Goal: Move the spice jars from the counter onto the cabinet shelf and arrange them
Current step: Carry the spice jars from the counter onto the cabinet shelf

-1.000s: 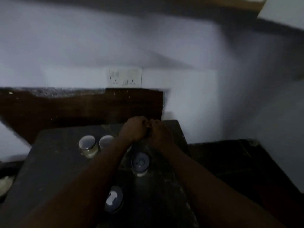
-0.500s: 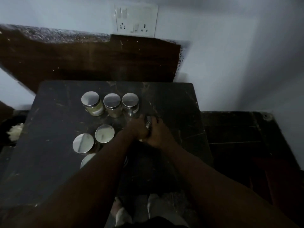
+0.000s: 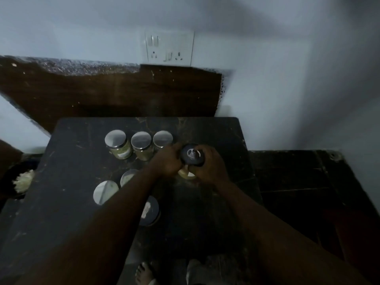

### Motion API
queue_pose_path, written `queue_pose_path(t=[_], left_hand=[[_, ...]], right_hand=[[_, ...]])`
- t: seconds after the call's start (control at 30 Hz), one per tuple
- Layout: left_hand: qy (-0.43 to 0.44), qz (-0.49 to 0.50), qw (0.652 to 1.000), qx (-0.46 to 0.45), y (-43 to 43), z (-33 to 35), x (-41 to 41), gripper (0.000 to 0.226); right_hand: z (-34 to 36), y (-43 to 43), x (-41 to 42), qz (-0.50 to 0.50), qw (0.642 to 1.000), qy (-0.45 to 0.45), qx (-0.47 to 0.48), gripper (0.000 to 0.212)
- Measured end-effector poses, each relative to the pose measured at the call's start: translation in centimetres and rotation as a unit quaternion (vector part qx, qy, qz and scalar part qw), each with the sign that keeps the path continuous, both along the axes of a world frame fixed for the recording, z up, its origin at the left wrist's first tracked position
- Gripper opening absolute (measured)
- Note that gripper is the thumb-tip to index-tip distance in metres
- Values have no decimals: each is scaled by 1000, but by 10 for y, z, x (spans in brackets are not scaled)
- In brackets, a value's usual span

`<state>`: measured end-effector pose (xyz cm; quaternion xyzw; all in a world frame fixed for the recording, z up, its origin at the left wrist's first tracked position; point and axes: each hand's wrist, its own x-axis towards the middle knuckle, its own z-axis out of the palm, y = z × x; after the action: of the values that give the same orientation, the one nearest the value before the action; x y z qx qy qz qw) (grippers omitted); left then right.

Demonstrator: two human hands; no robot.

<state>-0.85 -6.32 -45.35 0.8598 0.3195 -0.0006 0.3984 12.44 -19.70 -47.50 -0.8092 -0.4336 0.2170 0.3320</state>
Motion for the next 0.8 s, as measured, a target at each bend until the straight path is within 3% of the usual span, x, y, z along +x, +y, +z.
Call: queue_pose_path(t=[0.1,0.2,0.4,0.67,0.8], left_hand=[[-56,-45,997,-28,13,45,10,78],[-135,-50,988,-48,17,93,27,83],[-291,-19,950,115,15,193,66,62],[-460,35,860,218,5,349,112,76],[-489,43,831,261,3,411,131,74]], right_hand=[[36,8,24,-18,998,11,57,63],[84,15,42,-35,991,2,133,54],[195,25,68,-58,954,-6,296,54],[373,24,97,-77,883,-120,447,40],[439,27,114,-99,866,-177,458,48]])
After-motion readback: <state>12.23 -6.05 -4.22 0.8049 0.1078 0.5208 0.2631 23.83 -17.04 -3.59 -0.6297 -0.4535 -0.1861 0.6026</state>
